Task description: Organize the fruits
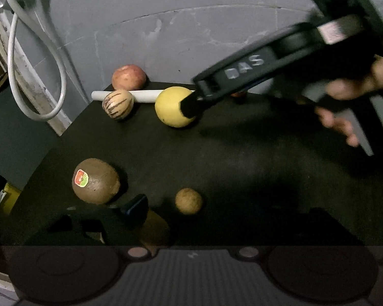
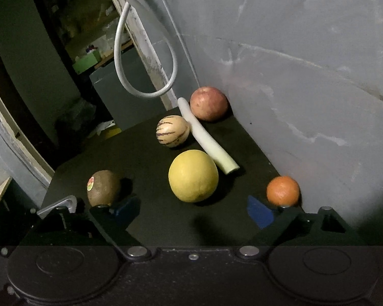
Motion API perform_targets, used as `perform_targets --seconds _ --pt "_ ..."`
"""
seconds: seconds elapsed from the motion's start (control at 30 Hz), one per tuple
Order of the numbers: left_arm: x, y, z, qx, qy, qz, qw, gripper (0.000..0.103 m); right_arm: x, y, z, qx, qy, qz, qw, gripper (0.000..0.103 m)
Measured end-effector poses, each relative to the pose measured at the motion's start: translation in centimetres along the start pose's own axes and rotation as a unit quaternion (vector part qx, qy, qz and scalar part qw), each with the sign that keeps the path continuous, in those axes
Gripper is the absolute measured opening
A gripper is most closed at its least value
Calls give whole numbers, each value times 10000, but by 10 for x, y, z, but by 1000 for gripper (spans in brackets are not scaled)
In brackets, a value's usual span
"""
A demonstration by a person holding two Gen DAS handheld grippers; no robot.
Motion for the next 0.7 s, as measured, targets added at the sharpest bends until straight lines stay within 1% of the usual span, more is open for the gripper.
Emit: perform_targets --seconds 0.17,0.27,0.3,0.4,0.47,0.5,0.57,0.6,0.7 --pt "1 -6 1 -57 46 -39 10000 68 4 -19 -1 51 1 -161 9999 87" --pt "-1 -11 -1 5 94 -110 9999 63 2 -28 -2 16 37 -228 9997 86" --pt "-1 -12 -1 18 117 -110 9999 62 2 -31 -2 5 53 -241 9997 86" --pt "-1 -14 -1 -14 216 -141 9997 58 2 -39 -2 -44 123 -280 9995 83" --pt "-3 -16 -1 13 238 -195 9995 48 1 -44 -2 -74 173 -304 9994 80" --pt "-4 -18 -2 21 251 -228 9994 46 1 -46 -2 -87 195 -303 9993 79" --pt "-6 -18 -1 44 254 -205 9995 45 1 -49 -2 -114 230 -311 9992 75" --pt "-6 -17 -1 41 262 -198 9995 45 1 -50 -1 -123 247 -302 9992 75" --pt "-7 -17 1 4 359 -196 9992 39 2 -52 -2 -150 325 -272 9990 73"
Point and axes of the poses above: each gripper's, at about its wrist camera, not at the fingertips, and y roughly against the way its jaws point, z to its right, x to its top, the point moved 7 cm from there along -y, roughly the way its jaws point, and after that the axes turned 3 degrees about x, right-handed, at the moved point
